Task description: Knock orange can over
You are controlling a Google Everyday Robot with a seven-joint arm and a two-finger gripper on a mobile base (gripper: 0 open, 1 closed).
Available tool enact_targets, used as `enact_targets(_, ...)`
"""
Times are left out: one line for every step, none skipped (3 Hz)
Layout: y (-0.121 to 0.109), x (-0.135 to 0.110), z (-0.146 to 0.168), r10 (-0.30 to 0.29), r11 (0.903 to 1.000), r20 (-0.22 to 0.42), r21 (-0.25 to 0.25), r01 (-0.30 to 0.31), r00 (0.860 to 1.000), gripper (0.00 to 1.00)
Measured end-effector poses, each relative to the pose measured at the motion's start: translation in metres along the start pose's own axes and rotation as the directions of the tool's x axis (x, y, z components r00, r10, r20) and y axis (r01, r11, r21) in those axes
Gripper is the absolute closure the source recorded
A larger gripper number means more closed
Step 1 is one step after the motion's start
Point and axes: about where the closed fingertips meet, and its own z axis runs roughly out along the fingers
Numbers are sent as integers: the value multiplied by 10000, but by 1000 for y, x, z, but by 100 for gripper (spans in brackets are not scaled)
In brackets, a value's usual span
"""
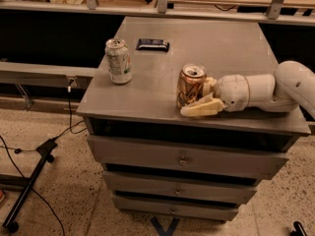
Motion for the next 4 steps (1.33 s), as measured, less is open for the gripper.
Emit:
enact_targets(0,-1,3,-15,10000,4,-60,15,10000,70)
enact_targets(1,-3,7,-74,9999,-41,-110,73,10000,93)
enact_targets(-5,-22,7,-334,9994,-950,101,346,9949,100)
enact_targets(-19,-55,-2,-740,9940,-2152,632,895,9738,100)
